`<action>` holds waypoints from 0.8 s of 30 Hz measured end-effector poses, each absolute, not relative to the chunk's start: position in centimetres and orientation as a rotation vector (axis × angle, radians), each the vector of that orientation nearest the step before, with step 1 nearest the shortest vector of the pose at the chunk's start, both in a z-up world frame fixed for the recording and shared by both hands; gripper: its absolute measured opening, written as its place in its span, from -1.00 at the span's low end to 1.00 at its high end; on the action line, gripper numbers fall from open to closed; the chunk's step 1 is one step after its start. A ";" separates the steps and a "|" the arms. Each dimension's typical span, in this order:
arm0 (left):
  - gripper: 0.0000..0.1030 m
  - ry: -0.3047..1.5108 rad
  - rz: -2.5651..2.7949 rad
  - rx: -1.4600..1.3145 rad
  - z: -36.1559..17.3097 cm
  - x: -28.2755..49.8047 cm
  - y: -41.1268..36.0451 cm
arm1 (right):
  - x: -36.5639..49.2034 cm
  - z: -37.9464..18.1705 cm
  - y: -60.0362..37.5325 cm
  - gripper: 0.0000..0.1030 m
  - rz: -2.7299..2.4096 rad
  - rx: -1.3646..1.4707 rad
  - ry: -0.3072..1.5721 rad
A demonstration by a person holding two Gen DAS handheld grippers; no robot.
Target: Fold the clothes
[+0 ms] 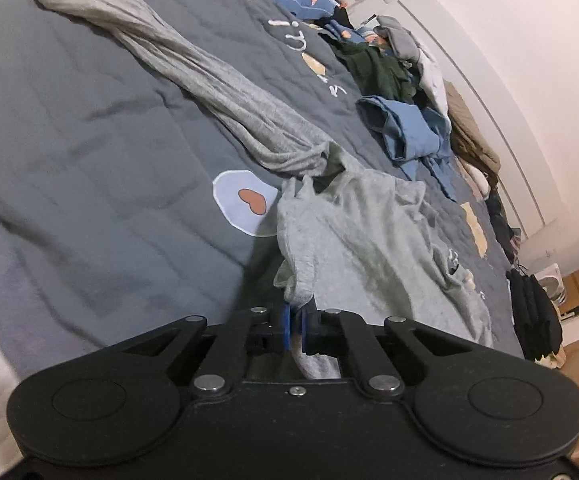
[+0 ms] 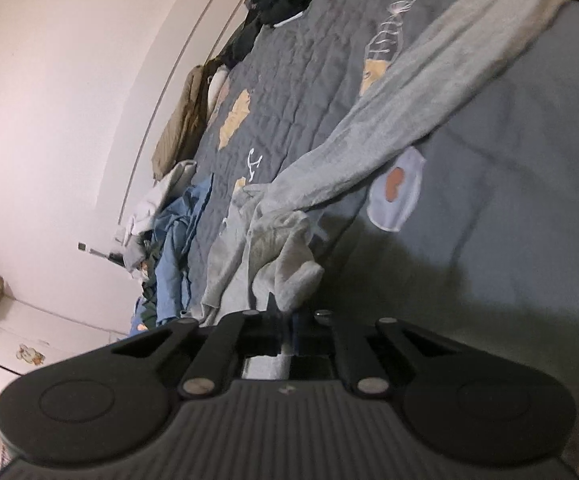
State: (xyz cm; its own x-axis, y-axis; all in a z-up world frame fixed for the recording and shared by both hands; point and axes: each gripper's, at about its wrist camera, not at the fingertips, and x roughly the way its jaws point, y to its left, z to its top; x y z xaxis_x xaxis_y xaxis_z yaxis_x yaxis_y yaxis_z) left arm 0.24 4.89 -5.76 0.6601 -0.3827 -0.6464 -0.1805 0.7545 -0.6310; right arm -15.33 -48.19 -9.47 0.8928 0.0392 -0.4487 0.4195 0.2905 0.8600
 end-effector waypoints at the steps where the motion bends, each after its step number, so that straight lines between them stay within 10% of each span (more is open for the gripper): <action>1: -0.91 0.866 -0.127 -0.730 -5.5 -0.3 5.2 | -16.1 -9.4 -48.1 -0.92 -0.266 1.274 0.425; 18: -0.78 1.067 -0.088 -0.532 -6.8 -8.6 8.6 | -25.4 -10.4 -44.7 -0.87 -0.388 1.008 0.650; 24: -0.63 0.888 -0.019 -0.335 -2.9 -9.9 7.6 | -25.7 -8.7 -45.2 -0.79 -0.430 0.908 0.663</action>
State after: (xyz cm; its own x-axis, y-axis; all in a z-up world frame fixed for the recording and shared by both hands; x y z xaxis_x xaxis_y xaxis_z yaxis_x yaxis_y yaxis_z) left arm -9.91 7.58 -2.95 0.6339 -0.1540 -0.7579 -0.1217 0.9479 -0.2944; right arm -25.66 -45.22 -8.70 0.7240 -0.0669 -0.6865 0.5994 0.5535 0.5782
